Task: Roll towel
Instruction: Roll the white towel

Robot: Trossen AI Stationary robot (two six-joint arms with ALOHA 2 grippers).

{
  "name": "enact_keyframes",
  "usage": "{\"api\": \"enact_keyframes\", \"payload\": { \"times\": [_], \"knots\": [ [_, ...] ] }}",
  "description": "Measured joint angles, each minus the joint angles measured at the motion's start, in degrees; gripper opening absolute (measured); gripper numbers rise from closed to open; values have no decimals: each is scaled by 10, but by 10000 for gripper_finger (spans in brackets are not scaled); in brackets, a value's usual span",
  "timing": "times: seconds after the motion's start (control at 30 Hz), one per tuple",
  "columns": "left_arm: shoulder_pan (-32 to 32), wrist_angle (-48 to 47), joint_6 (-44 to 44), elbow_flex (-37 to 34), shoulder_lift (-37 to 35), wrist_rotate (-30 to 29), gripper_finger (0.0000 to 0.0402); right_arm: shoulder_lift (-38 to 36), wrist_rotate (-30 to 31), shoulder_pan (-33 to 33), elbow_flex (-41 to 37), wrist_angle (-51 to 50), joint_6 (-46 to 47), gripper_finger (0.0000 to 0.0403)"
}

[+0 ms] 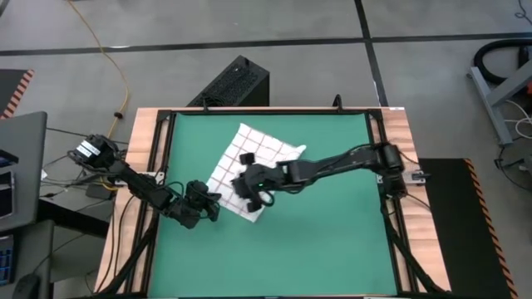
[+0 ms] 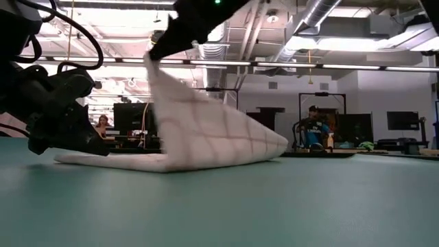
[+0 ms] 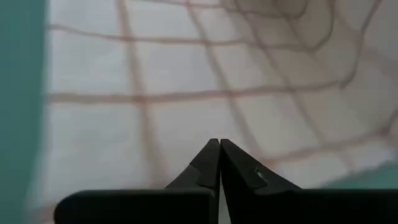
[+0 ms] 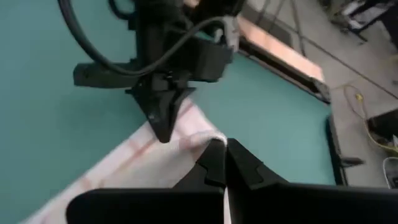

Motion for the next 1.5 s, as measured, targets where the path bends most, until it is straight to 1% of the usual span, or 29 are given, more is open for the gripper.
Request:
{"api": "enact_keyframes", "payload": {
  "times": [0.13, 0.23, 0.37, 0.43, 0.5, 0.57, 0.7, 0.9, 1.0, 1.1, 1.2, 1.3, 1.37, 1.43, 1.5],
  "knots": [
    [2, -1, 1, 0, 0, 2, 0, 47, -18, -6, 63, -15, -5, 10],
    [2, 19, 9, 0, 0, -1, 0, 60, -23, -13, 78, -21, -5, 6],
    [2, 100, 114, 9, 0, 6, 0, 53, -23, -24, 79, -32, -6, 3],
    [2, 103, 152, 25, 0, 7, 0, 44, -23, -29, 79, -38, -12, 3],
    [3, 88, 163, 34, 12, -4, 0, 30, -23, -35, 79, -41, -17, 2],
    [9, 81, 158, 39, 31, -6, 0, 19, -23, -40, 79, -40, -19, 2],
    [21, 92, 151, 69, 97, 13, 0, 8, -24, -50, 79, -49, -20, 2],
    [41, 101, 186, 154, 210, 43, 0, 0, -33, -51, 79, -76, -14, 2],
    [44, 125, 215, 192, 250, 56, 0, 2, -41, -45, 79, -102, -8, 2],
    [49, 155, 238, 213, 277, 73, 0, 1, -42, -39, 79, -112, -5, 2],
    [65, 223, 272, 216, 301, 112, 0, 1, -43, -35, 79, -122, -5, 2],
    [96, 302, 348, 217, 323, 207, 0, 1, -43, -30, 79, -138, -5, 2],
    [114, 306, 371, 221, 328, 251, 0, 1, -43, -31, 79, -147, -5, 2],
    [126, 314, 393, 221, 326, 279, 0, 1, -44, -31, 79, -161, -5, 2],
    [136, 302, 410, 220, 306, 312, 0, 1, -44, -31, 79, -171, -5, 2]
  ]
}}
